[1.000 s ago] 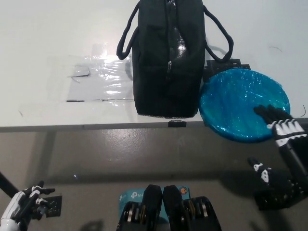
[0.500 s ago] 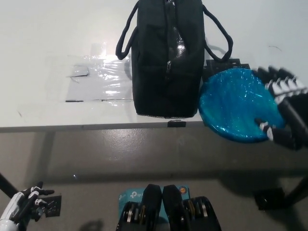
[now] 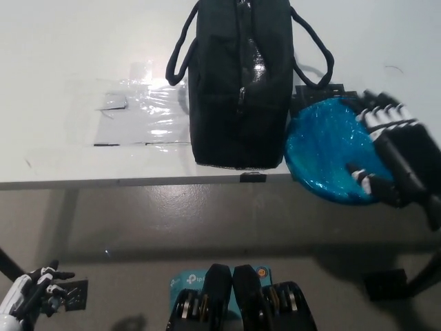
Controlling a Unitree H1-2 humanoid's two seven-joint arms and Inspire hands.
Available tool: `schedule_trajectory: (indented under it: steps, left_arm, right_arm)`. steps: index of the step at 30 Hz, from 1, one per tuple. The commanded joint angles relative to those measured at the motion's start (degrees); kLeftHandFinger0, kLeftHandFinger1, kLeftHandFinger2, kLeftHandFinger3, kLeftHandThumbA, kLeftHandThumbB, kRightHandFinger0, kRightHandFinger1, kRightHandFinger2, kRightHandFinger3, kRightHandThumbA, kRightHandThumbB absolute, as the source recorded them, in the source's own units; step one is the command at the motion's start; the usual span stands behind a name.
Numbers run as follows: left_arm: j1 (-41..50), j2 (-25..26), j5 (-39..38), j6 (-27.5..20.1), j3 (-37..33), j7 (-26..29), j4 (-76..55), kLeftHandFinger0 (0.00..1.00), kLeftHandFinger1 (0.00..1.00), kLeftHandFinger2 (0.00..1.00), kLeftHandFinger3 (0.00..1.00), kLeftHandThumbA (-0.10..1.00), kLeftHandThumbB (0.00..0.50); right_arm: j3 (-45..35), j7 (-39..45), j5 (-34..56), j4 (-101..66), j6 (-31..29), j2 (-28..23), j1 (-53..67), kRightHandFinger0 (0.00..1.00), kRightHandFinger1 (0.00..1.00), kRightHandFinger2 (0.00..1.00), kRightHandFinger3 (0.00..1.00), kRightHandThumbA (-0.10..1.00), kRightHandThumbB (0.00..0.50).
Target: The robot uses its right hand to pick up a stack of plates kept in the middle of the desk and put it inside a bag kept next to it
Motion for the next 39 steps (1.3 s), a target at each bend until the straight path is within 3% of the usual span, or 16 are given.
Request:
schedule_trajectory:
  steps: [1, 9, 17, 20, 24, 29, 39]
  left_arm:
    - [-0.5, 1.8, -0.6, -2.0, 0.1, -1.1, -1.0, 0.09, 0.31, 0.52, 0.59, 0.59, 0.5]
    - [0.6, 1.9, -0.9, -1.7, 0.3, -1.0, -2.2, 0.07, 0.31, 0.52, 0.59, 0.6, 0.5]
    - [0.6, 1.8, -0.8, -2.7, 0.2, -1.1, -1.9, 0.06, 0.29, 0.49, 0.59, 0.61, 0.5]
    - [0.1, 2.0, -0.6, -2.5, 0.2, -0.8, -2.4, 0.06, 0.28, 0.48, 0.58, 0.62, 0.5]
    - [-0.1, 1.8, -0.8, -2.3, 0.2, -0.9, -2.3, 0.05, 0.29, 0.47, 0.56, 0.62, 0.5]
    - [-0.9, 2.0, -0.3, -2.4, 0.0, -0.5, -1.7, 0.06, 0.29, 0.48, 0.58, 0.63, 0.5]
    - [-0.9, 2.0, -0.5, -3.0, -0.1, -0.9, -1.8, 0.05, 0.29, 0.48, 0.58, 0.63, 0.5]
  right_arm:
    - [0.8, 1.9, -2.1, -1.9, 1.2, 0.2, 0.0, 1.0, 1.0, 1.0, 1.0, 0.68, 0.5]
    - [1.4, 3.4, -2.4, -1.1, 1.1, -0.5, 2.5, 1.0, 1.0, 1.0, 1.0, 0.74, 0.5]
    - [0.5, 4.4, -2.8, 4.9, 2.8, -2.2, 0.5, 1.0, 1.0, 1.0, 1.0, 0.69, 0.5]
    - [0.7, 3.4, -4.1, 8.9, 3.2, -2.4, -1.1, 1.0, 1.0, 1.0, 1.0, 0.79, 0.5]
    - [1.1, 2.4, -4.4, 11.7, 4.2, -1.2, -1.1, 1.0, 1.0, 1.0, 1.0, 0.68, 0.5]
    - [2.0, 0.7, -5.9, 14.6, 4.0, -0.7, -2.0, 1.0, 1.0, 1.0, 1.0, 0.76, 0.5]
    - [3.4, -1.1, -5.6, 17.0, 3.5, 1.7, 0.0, 1.0, 1.0, 1.0, 1.0, 0.74, 0.5]
